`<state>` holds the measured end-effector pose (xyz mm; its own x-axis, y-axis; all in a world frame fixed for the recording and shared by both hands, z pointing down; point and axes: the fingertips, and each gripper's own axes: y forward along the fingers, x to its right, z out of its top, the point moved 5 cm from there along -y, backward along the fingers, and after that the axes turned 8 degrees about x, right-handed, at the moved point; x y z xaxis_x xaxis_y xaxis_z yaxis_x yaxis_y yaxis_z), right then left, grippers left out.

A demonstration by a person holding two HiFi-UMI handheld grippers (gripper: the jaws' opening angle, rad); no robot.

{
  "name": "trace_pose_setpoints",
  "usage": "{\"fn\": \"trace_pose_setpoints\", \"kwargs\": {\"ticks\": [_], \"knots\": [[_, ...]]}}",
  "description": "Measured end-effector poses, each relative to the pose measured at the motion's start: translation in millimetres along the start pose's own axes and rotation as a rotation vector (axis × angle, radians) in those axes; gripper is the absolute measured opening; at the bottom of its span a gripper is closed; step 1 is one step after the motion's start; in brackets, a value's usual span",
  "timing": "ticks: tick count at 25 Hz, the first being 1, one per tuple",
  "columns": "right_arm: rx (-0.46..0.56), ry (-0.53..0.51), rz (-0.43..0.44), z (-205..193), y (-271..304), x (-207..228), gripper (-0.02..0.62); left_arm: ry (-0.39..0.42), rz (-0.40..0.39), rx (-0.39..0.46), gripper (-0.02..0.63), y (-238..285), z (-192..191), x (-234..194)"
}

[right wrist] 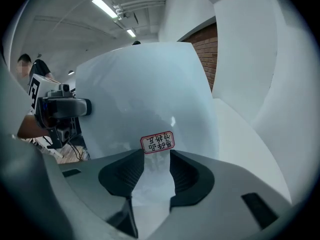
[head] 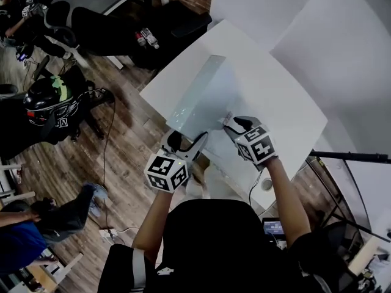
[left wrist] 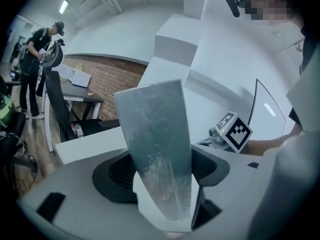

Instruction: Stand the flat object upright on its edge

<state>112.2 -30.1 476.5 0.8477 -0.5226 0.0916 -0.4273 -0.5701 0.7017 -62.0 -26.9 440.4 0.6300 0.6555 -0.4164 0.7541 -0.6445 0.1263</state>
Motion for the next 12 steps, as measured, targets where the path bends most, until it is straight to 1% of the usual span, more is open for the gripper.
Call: {"fn": "trace_pose_setpoints", "kwargs": {"ticks": [4,8,12], "knots": [[0.01,0.011,-0.006,-6,-8,-1,0.16,0.063,-0.037,-0.007,0.324,4,4,15],[0.017,0.023,-0.021,-14,-18,3,0.15,0.118,-0.062,-0.012,0.322,8,4,33],[0.012,0.034,-0.038,-17,-27,9,0.146,0.153,-0.089,-0.016,0.318,14,4,48]]}}
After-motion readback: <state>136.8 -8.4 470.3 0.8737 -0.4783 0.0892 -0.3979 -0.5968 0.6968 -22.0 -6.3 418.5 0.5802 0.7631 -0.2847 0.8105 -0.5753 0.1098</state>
